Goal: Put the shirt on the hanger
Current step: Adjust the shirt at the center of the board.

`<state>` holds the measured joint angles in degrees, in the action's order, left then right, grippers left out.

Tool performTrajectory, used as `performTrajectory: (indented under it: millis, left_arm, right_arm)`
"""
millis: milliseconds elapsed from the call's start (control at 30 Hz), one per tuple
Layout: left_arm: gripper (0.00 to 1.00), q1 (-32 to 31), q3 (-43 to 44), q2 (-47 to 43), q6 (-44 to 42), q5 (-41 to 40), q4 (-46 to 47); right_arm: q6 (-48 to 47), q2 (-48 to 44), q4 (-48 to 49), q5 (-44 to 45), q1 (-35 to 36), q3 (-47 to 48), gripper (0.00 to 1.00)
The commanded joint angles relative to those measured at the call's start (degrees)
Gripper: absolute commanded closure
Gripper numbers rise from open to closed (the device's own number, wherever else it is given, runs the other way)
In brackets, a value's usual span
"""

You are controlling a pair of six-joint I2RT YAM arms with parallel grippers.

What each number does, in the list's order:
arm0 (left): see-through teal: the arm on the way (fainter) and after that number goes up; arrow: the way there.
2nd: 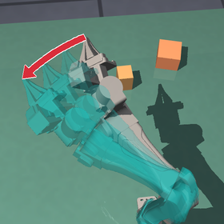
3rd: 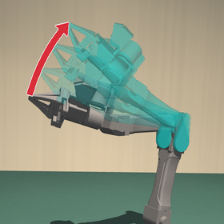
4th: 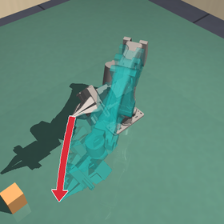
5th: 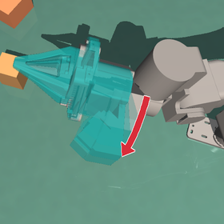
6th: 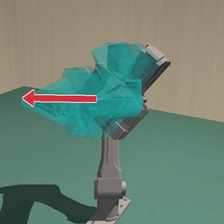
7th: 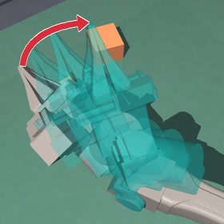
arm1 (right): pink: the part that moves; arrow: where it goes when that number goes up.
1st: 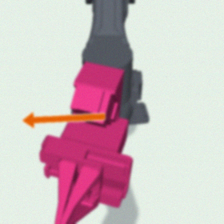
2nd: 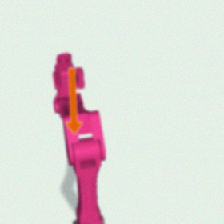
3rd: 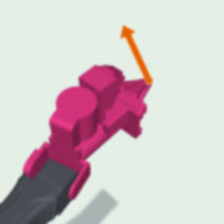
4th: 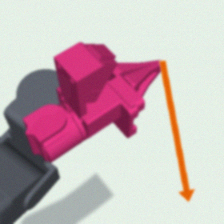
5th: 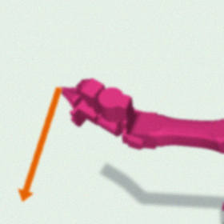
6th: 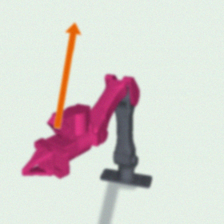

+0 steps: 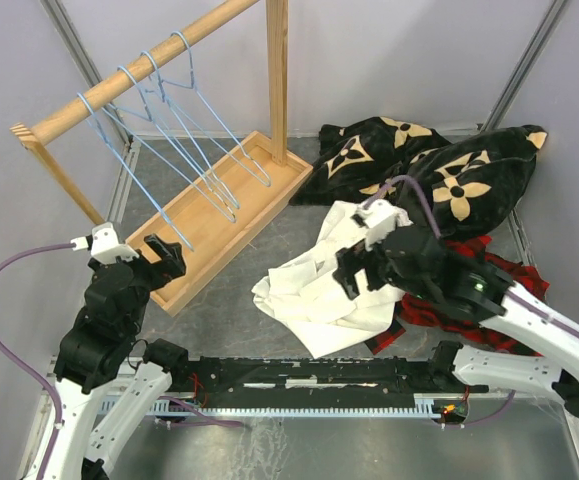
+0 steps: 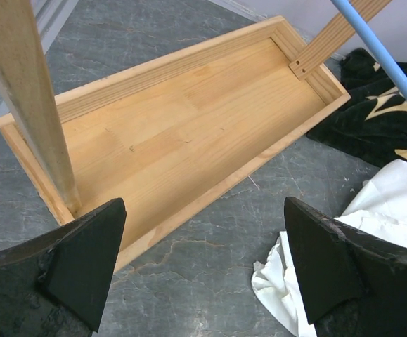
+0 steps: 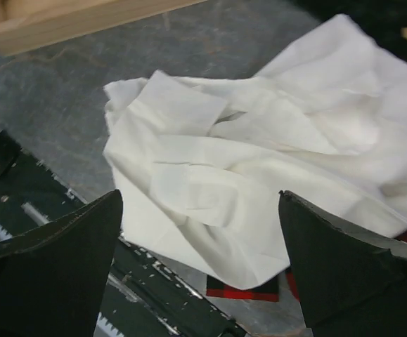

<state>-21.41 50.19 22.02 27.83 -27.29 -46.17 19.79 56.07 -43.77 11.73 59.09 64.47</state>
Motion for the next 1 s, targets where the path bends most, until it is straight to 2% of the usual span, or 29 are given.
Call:
performTrajectory:
  millis: [0,200,333,500,633,833,967]
  left_arm:
    - [0.01,-0.17,1.34,0.0,1.16,2.58,2.38]
    - [0.01,-0.21,2.83,-1.01,5.04,5.67,0.21]
    - [0.0,-0.18,1.02,-1.76,10.08,8.44,-0.96]
    - [0.02,-0.21,-0.44,-0.71,12.54,10.08,-1.51]
    - [0.03,-0.21,-1.24,0.55,13.66,12.43,-0.24]
    - [0.05,-0.19,-4.71,1.03,16.07,15.47,2.23]
    - [0.05,-0.21,-5.81,1.13,16.0,16.81,3.32]
  right_arm:
    - [2.28,-3.46,-4.41,19.35,-0.09,2.42,0.01]
    - [6.36,2.3,-12.56,24.11,-1.37,4.56,0.01]
    - [9.39,5.13,-14.08,23.74,-6.53,4.41,0.01]
    - [6.75,5.23,-7.93,8.9,-20.77,0.97,0.01]
    - [4.79,8.0,-5.52,5.15,-27.38,0.34,0.01]
    - [4.23,11.68,0.92,-0.65,-34.03,-1.42,0.03]
    - [-2.36,14.67,9.24,-14.27,-35.11,-1.02,0.01]
